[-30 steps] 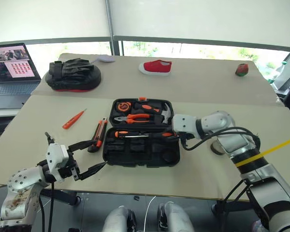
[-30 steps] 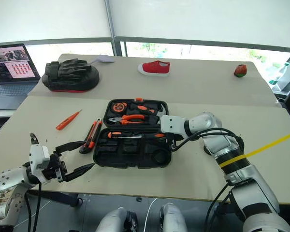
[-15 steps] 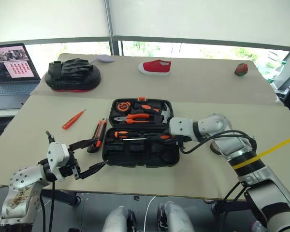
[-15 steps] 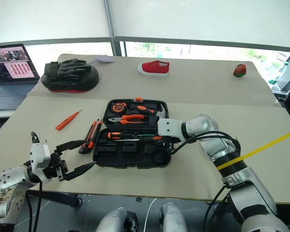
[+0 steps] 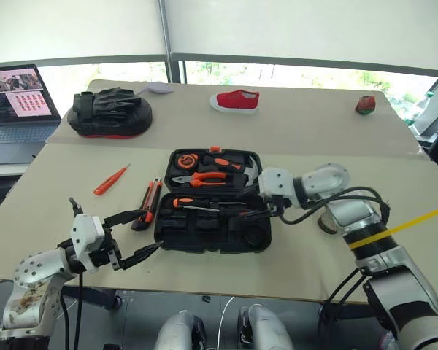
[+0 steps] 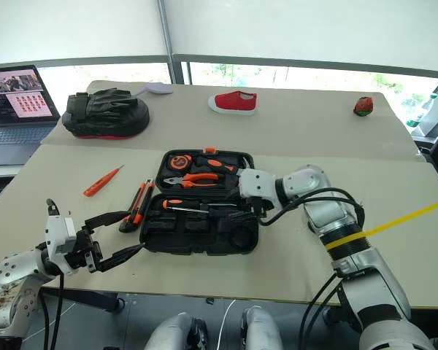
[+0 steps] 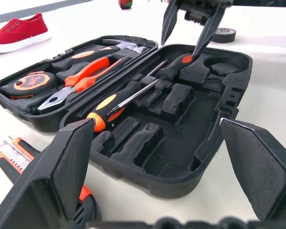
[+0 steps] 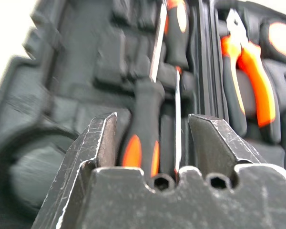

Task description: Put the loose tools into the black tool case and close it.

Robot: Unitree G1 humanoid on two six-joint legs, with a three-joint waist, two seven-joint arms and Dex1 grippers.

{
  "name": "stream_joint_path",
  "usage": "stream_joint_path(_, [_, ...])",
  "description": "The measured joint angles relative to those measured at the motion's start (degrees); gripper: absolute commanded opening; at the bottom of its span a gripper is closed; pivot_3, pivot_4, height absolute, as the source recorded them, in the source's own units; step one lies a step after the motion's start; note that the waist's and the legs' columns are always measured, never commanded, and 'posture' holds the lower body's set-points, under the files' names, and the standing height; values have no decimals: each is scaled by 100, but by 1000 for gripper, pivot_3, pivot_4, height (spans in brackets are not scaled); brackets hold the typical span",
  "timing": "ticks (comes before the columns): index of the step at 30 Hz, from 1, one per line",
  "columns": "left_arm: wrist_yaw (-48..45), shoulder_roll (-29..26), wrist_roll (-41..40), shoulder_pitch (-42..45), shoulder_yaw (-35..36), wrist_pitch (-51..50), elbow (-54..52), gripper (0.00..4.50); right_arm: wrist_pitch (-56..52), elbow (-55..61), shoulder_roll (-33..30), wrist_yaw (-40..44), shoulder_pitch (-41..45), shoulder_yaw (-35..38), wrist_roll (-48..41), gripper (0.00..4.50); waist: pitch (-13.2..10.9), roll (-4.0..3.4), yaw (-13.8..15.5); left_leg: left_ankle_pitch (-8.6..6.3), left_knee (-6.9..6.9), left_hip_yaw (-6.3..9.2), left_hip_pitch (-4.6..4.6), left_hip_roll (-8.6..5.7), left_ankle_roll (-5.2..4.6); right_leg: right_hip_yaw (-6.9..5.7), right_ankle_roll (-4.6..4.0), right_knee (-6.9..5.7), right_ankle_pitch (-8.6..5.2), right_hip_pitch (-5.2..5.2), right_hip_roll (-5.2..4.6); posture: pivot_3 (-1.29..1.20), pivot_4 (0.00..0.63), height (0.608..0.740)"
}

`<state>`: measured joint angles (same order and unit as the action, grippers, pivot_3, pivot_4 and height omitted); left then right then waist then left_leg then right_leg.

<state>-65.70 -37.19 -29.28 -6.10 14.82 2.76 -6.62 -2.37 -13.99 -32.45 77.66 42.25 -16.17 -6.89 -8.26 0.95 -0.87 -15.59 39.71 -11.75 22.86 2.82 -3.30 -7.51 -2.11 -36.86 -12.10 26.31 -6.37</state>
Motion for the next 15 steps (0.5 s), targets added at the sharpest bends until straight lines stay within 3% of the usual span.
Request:
stream_joint_path(7, [111, 94, -1, 32, 0, 3, 19, 4500, -289, -18, 549, -273, -156, 243, -468, 134, 0, 0, -10, 2, 0, 9, -2, 1, 18, -5, -4, -8, 3, 0, -2, 0, 150, 740])
stream_joint_path(15, [128, 43, -2, 58, 2, -28, 24, 4500, 476, -873, 1072, -941, -287, -168, 291, 55, -1, -2, -6, 2, 1, 5, 1, -1, 18, -6, -3, -8, 2, 0, 0, 0, 150, 740])
